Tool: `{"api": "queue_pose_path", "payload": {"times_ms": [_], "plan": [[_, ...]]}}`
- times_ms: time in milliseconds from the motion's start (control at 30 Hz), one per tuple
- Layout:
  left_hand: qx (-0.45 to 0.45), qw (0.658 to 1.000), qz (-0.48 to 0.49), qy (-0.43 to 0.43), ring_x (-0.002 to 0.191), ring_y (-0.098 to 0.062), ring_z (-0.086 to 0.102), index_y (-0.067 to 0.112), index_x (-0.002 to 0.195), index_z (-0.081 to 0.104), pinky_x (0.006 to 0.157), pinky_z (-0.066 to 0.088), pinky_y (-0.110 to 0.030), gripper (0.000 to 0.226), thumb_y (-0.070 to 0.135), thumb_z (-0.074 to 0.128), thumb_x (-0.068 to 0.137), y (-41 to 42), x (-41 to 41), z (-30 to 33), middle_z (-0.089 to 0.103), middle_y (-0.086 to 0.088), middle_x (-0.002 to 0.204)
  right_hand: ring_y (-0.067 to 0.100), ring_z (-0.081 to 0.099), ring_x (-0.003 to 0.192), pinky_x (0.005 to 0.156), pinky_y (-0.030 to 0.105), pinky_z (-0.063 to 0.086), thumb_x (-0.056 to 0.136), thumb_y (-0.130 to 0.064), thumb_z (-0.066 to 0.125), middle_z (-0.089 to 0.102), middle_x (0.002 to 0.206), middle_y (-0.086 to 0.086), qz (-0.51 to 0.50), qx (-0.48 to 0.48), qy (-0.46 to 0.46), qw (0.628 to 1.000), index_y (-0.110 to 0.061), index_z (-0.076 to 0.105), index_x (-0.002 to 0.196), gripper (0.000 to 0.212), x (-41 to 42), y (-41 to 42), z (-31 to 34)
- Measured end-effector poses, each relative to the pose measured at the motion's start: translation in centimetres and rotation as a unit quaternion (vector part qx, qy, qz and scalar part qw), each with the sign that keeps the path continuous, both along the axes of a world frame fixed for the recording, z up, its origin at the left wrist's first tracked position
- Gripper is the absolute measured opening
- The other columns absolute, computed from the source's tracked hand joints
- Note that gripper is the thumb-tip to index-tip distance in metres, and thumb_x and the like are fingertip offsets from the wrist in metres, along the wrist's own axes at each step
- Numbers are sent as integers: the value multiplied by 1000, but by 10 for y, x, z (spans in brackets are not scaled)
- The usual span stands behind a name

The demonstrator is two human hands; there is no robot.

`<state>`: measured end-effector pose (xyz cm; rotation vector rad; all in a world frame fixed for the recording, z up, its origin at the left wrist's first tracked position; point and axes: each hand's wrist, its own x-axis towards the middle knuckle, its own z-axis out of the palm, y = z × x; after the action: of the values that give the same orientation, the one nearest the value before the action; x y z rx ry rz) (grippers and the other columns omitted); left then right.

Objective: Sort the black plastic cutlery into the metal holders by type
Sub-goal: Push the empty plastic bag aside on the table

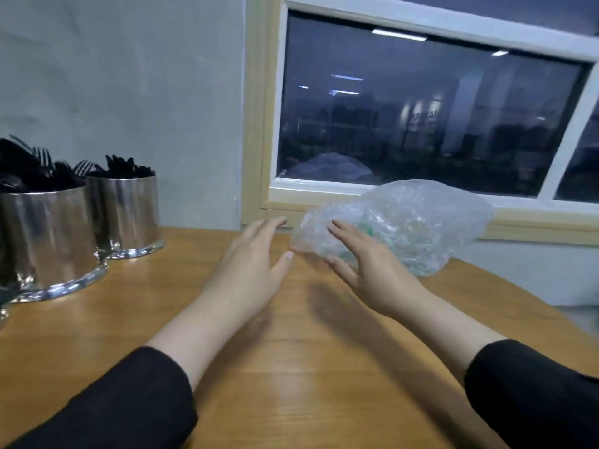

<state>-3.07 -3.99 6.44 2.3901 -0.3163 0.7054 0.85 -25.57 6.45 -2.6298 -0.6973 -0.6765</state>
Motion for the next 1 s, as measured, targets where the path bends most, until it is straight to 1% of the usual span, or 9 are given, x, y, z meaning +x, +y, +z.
{"api": "queue_pose_path", "payload": {"times_ms": [167, 333, 500, 600, 700, 800, 867, 933, 1000], "plan": [[76, 995, -33, 49, 153, -23, 21, 34, 158, 22, 122, 23, -47, 75, 49, 59, 95, -70, 55, -7, 20, 0, 167, 20, 4, 154, 122, 55, 7, 86, -64, 59, 7, 167, -1, -120, -88, -50, 988, -31, 20, 156, 86, 36, -88, 2], [166, 985, -20, 46, 157, -23, 2, 42, 159, 7, 124, 8, -47, 90, 68, 56, 89, -116, 106, -10, 0, 0, 171, 28, -9, 153, 115, 67, -2, 67, -85, 58, -6, 167, -3, -212, -175, 56, 960, -40, -5, 155, 117, 102, -133, 17], [220, 974, 4, 64, 157, -25, -4, 44, 159, 6, 125, 6, -55, 99, 80, 54, 80, -139, 143, -29, -4, -2, 171, 27, 32, 145, 115, 53, 21, 83, -80, 43, 32, 160, 2, -169, -174, 244, 939, -29, 21, 156, 91, 141, -140, -33], [241, 965, 10, 101, 156, -26, -8, 46, 159, 3, 123, 7, -60, 104, 85, 52, 76, -145, 149, -45, -12, -1, 170, 31, 46, 134, 114, 54, 28, 93, -73, 27, 52, 146, 5, -129, -130, 252, 950, -30, 45, 144, 69, 141, -142, -65], [229, 961, -14, 154, 155, -24, -16, 49, 158, 2, 122, 4, -64, 101, 86, 48, 77, -153, 143, -54, -19, 3, 169, 25, 63, 100, 97, 42, 47, 96, -68, 32, 69, 108, 4, -80, -48, 266, 959, -20, 63, 111, 60, 124, -150, -65], [215, 960, -33, 179, 155, -19, -18, 47, 157, 19, 121, 2, -66, 92, 88, 43, 78, -159, 131, -56, -17, 7, 169, 19, 62, 83, 77, 31, 47, 100, -54, 39, 68, 92, 2, -1, -14, 272, 962, -20, 62, 96, 41, 81, -152, -53], [220, 953, -60, 199, 156, -16, -11, 40, 153, 35, 122, 6, -63, 81, 82, 42, 84, -164, 118, -55, -5, 7, 171, 20, 62, 82, 71, 31, 45, 100, -50, 46, 68, 90, 2, 23, -10, 254, 967, -19, 61, 96, 34, 53, -154, -46], [204, 953, -76, 210, 154, -22, 19, 33, 148, 46, 121, 22, -56, 68, 71, 43, 93, -169, 103, -55, 18, 2, 169, 18, 62, 85, 72, 30, 46, 95, -49, 57, 64, 90, -5, 17, 2, 183, 983, -21, 60, 103, 30, 27, -161, -42], [138, 964, -82, 210, 122, -30, 59, 20, 122, 67, 102, 47, -44, 54, 63, 45, 98, -175, 92, -53, 60, -9, 141, 16, 59, 99, 85, 31, 47, 86, -55, 65, 59, 105, -7, -23, 12, -4, 1000, -23, 57, 118, 46, 3, -172, -42]]}}
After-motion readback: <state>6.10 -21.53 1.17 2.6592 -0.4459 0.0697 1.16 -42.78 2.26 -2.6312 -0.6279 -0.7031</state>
